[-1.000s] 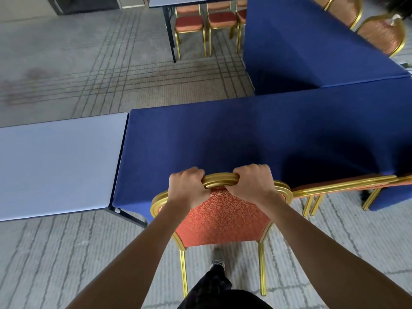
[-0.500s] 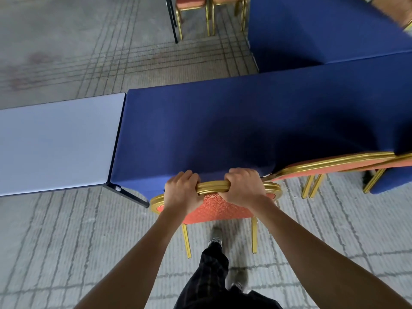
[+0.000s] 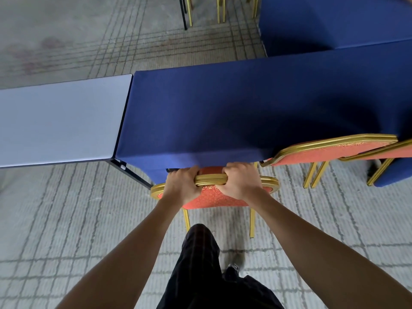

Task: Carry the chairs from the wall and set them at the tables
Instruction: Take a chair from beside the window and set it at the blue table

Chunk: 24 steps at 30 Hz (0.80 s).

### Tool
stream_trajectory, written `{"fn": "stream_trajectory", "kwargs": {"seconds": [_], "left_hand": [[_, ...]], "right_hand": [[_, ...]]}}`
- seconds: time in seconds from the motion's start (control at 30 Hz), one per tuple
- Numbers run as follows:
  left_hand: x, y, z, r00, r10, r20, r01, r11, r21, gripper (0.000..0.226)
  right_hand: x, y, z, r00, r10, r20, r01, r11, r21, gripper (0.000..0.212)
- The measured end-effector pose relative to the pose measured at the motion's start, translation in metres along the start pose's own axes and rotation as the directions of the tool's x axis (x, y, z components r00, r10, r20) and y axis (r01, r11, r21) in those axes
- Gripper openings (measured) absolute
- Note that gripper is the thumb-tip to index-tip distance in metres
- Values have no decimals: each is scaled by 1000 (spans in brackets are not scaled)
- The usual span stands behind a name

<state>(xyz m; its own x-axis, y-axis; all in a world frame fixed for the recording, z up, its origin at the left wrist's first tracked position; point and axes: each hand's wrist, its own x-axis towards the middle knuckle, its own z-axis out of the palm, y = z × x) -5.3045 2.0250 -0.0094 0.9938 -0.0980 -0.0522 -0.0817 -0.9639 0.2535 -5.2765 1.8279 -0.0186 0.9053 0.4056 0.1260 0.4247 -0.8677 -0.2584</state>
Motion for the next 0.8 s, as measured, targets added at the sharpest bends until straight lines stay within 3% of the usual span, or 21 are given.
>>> {"fn": "stream_trajectory", "kwargs": {"seconds": [0.1, 0.3, 0.47, 0.8], "left_hand": [[5, 3, -2, 999, -39, 12, 39, 999, -7, 17], [14, -9, -2, 997, -78, -21, 78, 997, 0, 19], [24, -15, -2, 993, -88, -73, 88, 996, 2, 16], [47, -40, 18, 996, -84, -35, 81, 995, -64, 15]], "right_hand": [[3, 2, -2, 1000, -4, -27, 5, 1000, 14, 38], [11, -4, 2, 995, -30, -98, 32, 999, 20, 38], [22, -3, 7, 995, -21, -99, 24, 999, 31, 40], [40, -3, 39, 997, -14, -71, 16, 999, 35, 37]]}}
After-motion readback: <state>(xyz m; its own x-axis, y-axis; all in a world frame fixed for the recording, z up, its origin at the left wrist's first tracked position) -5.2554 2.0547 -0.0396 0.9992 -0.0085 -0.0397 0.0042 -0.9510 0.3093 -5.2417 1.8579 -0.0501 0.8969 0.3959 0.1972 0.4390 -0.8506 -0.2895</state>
